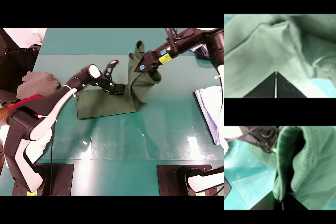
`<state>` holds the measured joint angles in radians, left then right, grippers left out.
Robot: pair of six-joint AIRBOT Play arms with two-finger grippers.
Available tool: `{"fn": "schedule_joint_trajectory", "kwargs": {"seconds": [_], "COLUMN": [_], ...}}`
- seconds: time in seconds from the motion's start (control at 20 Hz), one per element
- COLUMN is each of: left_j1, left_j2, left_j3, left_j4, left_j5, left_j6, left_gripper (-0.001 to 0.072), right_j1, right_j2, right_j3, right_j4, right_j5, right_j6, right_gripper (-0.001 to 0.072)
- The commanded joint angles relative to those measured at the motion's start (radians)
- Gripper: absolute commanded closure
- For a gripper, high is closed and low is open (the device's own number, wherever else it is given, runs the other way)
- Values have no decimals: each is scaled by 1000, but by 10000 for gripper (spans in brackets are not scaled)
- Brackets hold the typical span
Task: Fold the shirts.
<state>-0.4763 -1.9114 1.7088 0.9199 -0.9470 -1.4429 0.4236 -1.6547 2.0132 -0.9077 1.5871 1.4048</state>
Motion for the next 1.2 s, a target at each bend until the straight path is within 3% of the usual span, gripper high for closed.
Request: {"fn": "schedule_joint_trajectory", "kwargs": {"seconds": [0.0,0.25,0.3,0.45,0.5,0.6,0.65,0.7,0.9,1.05,1.1,1.15], "left_j1": [91,317,360,465,487,510,512,512,509,509,509,508], "left_j2": [87,298,340,450,477,511,521,524,522,522,521,519], "left_j3": [1,1,1,1,1,0,0,0,0,0,0,0], "left_j4": [141,204,204,203,203,203,203,202,197,195,190,182], "left_j5": [-74,-171,-184,-220,-228,-253,-270,-286,-351,-350,-349,-346], "left_j6": [0,23,30,30,30,37,39,41,60,63,63,63], "left_gripper": [685,683,683,683,683,683,683,683,683,683,683,683], "right_j1": [59,236,284,420,441,444,424,394,206,19,-39,-89], "right_j2": [-11,-142,-186,-309,-331,-332,-315,-292,-133,-35,-20,-18], "right_j3": [-3,12,30,48,48,48,47,40,-161,-380,-446,-499], "right_j4": [2,185,183,181,181,178,164,135,-90,-109,-93,-53], "right_j5": [-77,-285,-337,-457,-480,-476,-436,-381,-222,-233,-256,-282], "right_j6": [-38,-165,-182,-261,-276,-279,-279,-276,-180,-127,-126,-125], "right_gripper": [696,690,651,250,205,240,320,337,337,327,183,-8]}}
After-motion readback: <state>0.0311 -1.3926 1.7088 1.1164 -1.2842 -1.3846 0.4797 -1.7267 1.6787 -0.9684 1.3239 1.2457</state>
